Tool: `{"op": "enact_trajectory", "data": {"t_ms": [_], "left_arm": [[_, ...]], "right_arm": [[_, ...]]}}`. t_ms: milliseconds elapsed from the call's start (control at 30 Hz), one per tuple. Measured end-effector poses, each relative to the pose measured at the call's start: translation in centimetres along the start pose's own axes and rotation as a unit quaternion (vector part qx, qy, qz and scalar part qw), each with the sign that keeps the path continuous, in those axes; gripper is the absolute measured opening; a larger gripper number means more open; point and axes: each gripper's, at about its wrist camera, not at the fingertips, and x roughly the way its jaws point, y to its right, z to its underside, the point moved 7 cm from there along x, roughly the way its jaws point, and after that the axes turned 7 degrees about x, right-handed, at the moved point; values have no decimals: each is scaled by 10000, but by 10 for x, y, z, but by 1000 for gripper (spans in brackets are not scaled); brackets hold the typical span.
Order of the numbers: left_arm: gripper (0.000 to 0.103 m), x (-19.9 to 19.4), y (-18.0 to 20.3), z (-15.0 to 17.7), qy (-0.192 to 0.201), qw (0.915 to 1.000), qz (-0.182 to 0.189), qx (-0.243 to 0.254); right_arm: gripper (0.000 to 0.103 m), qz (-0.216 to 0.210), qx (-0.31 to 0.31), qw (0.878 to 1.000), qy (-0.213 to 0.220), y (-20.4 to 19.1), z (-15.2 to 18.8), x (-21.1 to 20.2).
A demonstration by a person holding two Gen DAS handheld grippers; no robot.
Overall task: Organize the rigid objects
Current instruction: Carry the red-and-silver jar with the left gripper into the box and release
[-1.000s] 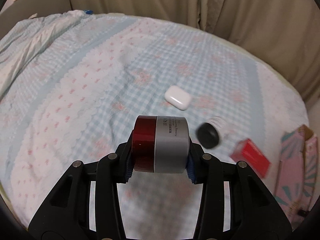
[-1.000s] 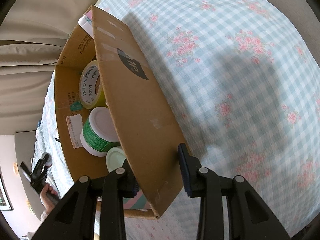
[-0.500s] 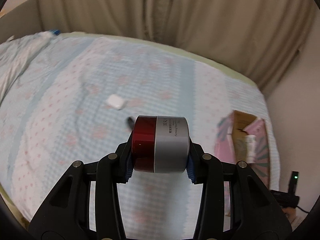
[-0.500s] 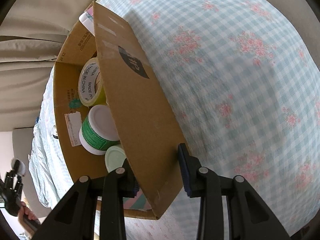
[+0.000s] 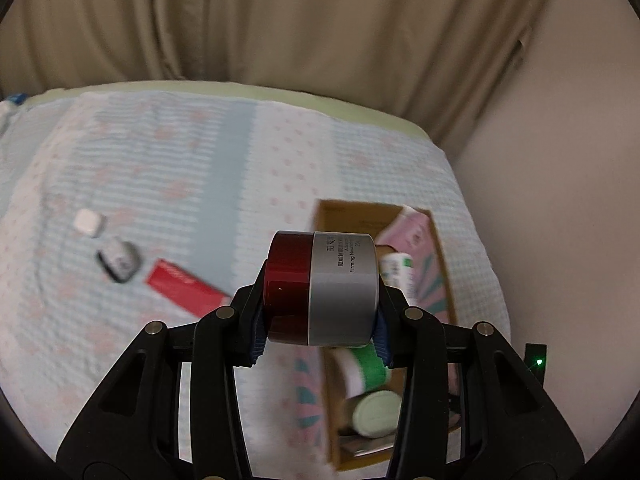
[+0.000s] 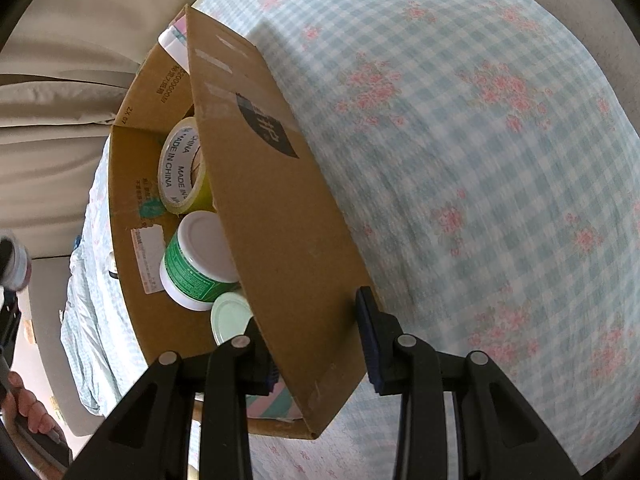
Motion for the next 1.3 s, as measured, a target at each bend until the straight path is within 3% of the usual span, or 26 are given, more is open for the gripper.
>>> {"op": "enact_trajectory", "data": {"t_ms": [233,567,767,833,867,900,1300], "left_arm": [[38,55,45,9,-340,9990,156,251],[38,132,58,35,-831,9952,83,516],[38,144,62,36,-953,9935,32,624],[44,147,63,35,-1065,9923,25,629],[66,147,64,34,-1122,9917,93,621],[103,147,65,33,-1145,9915,120,607],[103,143,54,27,-1264,9896,178,671]], "right_arm": [[31,-11,-40,10000,-18,0,0,0],[31,-23,-98,9999,-11,0,1,0],[31,-32,-91,9999,-59,-1,0,1],[31,-30,-115,9999,-76,-1,0,1],[31,-35,-125,9999,-83,-1,-1,1],[31,-40,-138,9999,-90,-1,-1,1],[31,-67,-117,9998,-125,-1,-4,3]]}}
